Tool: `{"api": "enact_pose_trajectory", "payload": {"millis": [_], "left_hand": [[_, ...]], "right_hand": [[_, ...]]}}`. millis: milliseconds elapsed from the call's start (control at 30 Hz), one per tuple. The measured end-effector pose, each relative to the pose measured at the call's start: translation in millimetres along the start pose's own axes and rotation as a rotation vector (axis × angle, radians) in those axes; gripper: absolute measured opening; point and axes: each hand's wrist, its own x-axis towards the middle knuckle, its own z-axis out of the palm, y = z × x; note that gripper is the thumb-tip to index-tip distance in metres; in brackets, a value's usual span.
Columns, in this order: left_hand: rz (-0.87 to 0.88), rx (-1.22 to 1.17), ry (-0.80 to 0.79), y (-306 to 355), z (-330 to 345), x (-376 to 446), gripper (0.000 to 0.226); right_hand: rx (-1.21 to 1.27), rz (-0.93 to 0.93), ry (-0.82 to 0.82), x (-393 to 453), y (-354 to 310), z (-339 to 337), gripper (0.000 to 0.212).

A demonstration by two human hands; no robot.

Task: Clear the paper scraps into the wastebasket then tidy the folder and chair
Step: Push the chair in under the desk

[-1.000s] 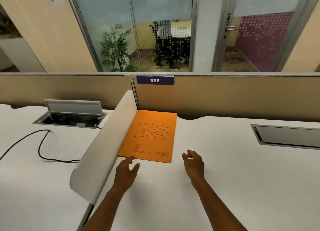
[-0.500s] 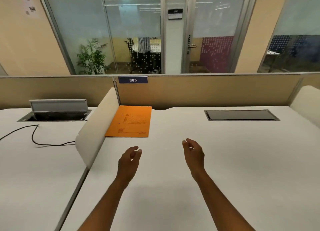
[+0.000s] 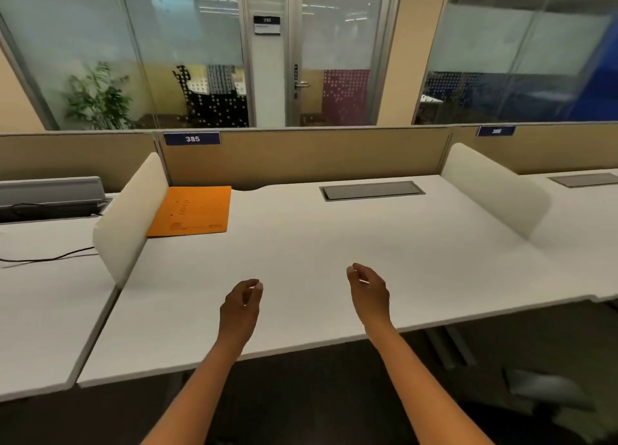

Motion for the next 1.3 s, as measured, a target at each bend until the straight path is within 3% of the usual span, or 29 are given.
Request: {"api": "enact_pose_trajectory", "payload": {"millis": [400,867,1300], "left_hand": [[-0.052,-0.048,-0.166,20,108,-133,0.035],[-0.101,-0.068,-0.183,70,252,-347,0.025],[-0.032,-0.125,-0.313,108,310,-486,0.017]], "right_hand": [[0.074,0.095,0.105,-68,57,-176,0.038],[0.013,0.08,0.118,-151,132,-423,0.028],[-0.144,0.08,0.377,-243,167,-570,0.027]]}}
